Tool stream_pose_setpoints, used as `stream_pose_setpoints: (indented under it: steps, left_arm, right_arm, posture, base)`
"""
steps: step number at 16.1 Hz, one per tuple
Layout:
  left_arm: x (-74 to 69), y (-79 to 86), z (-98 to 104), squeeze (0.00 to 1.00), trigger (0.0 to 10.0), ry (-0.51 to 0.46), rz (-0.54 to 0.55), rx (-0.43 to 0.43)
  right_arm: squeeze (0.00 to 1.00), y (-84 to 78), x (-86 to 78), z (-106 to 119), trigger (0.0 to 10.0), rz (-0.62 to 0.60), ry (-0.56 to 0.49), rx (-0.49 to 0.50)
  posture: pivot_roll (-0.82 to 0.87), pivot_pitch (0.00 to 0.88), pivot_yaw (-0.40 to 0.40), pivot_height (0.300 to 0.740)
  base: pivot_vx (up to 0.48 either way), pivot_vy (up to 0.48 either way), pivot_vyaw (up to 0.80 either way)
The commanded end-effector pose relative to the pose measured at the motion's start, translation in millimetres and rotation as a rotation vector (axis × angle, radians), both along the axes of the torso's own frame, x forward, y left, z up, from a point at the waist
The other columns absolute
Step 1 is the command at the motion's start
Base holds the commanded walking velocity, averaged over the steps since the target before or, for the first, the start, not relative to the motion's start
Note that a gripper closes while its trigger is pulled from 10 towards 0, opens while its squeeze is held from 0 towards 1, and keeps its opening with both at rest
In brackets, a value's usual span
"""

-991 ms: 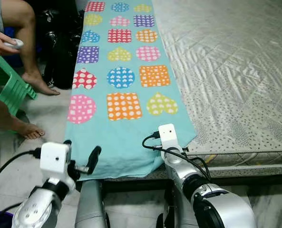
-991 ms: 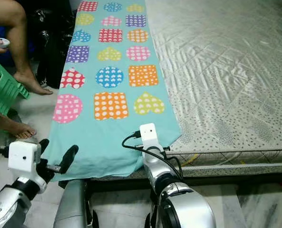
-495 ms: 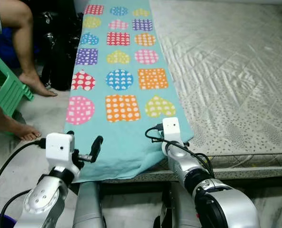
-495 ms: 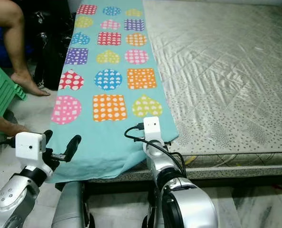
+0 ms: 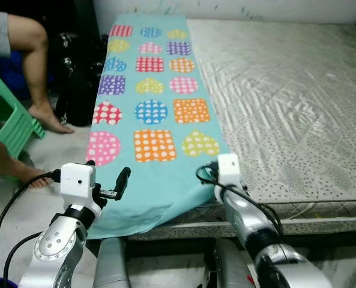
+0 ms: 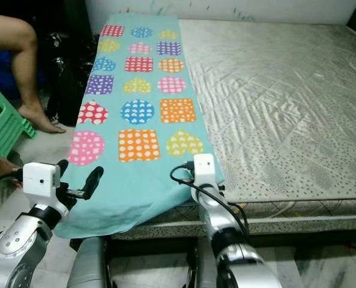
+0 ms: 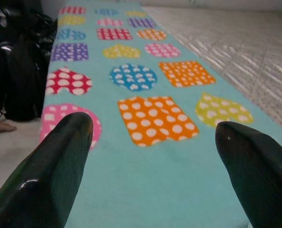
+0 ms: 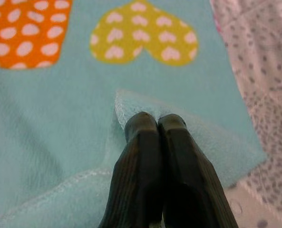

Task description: Clean up the room

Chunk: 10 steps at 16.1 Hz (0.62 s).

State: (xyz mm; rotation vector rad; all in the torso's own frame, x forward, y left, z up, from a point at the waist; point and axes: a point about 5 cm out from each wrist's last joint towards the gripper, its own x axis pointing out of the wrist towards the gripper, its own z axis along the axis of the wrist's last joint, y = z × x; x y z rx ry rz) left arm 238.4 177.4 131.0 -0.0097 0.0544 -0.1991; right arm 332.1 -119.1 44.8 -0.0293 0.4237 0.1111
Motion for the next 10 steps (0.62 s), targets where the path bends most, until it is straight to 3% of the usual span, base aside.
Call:
stream_pose_setpoints:
  steps: [1, 6, 10]
  left_arm:
    - [1.5, 3.1, 0.3, 0.00, 10.0, -0.007, -0.001, 0.010]
    - [5.1, 2.6, 0.3, 0.00, 10.0, -0.013, -0.012, 0.014]
    - [6.9, 4.1, -0.8, 0.00, 10.0, -0.013, -0.016, 0.016]
  right_arm:
    - [0.00, -6.0, -1.7, 0.9, 0.0, 0.008, 0.018, -0.005]
    - [0.00, -18.8, -14.8, 5.0, 0.0, 0.004, 0.025, -0.008]
    - [0.00, -27.9, -40.9, 11.8, 0.0, 0.050, 0.023, -0.043]
  posture:
    - [0.10, 0.026, -0.041, 0.570]
    - [0.09, 0.023, -0.026, 0.570]
    - [0.06, 0.026, -0.017, 0.570]
  base:
    - [0.000, 0.000, 0.00]
    - [0.000, 0.000, 0.00]
    - [0.000, 0.000, 0.00]
